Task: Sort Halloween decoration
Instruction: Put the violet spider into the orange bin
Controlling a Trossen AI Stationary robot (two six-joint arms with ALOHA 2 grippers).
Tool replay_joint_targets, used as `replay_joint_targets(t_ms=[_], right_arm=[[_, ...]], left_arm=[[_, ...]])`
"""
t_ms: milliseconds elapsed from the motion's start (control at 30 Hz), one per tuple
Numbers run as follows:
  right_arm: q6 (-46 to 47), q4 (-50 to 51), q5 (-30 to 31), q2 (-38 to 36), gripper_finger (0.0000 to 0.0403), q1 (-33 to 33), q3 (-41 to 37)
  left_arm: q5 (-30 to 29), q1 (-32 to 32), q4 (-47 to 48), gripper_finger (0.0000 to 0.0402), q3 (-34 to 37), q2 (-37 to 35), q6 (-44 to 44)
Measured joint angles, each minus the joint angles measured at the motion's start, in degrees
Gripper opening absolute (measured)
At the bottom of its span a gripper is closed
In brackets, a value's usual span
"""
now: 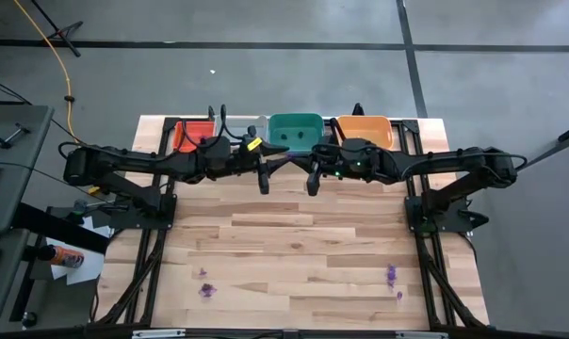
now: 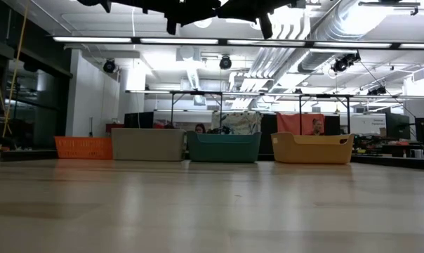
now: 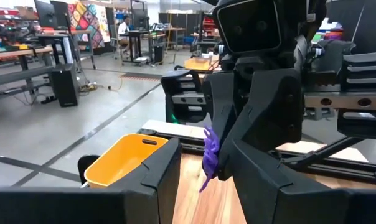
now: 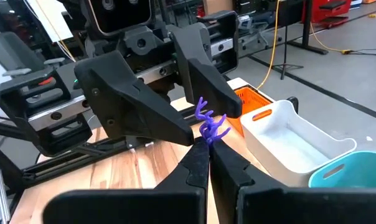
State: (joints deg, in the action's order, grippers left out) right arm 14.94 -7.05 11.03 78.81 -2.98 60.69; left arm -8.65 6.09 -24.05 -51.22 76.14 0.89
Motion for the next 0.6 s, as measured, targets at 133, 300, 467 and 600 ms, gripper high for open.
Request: replay_joint_targets(t_ms=[133, 300, 467, 600], right_arm=[[0.0, 0.0, -0.09, 0.0, 0.0, 0.0, 0.0], [0.0, 0.02, -0.14, 0.0, 0.0, 0.0, 0.0], [0.0, 0.06, -0.48, 0.0, 0.0, -0.02, 0.0], [0.02, 0.02, -0.39, 0.0, 0.0, -0.04, 0.0]], left_arm=[[0.01, 0.0, 0.04, 0.0119, 0.0, 0.0, -0.04], [0.0, 0.0, 0.09, 0.0072, 0.0, -0.01, -0.07], [-0.62, 0.2, 0.13, 0.0011, 0.0, 0.0, 0.54], [-0.49, 0.59, 0.21, 0.0006, 0.0, 0.0, 2.6]])
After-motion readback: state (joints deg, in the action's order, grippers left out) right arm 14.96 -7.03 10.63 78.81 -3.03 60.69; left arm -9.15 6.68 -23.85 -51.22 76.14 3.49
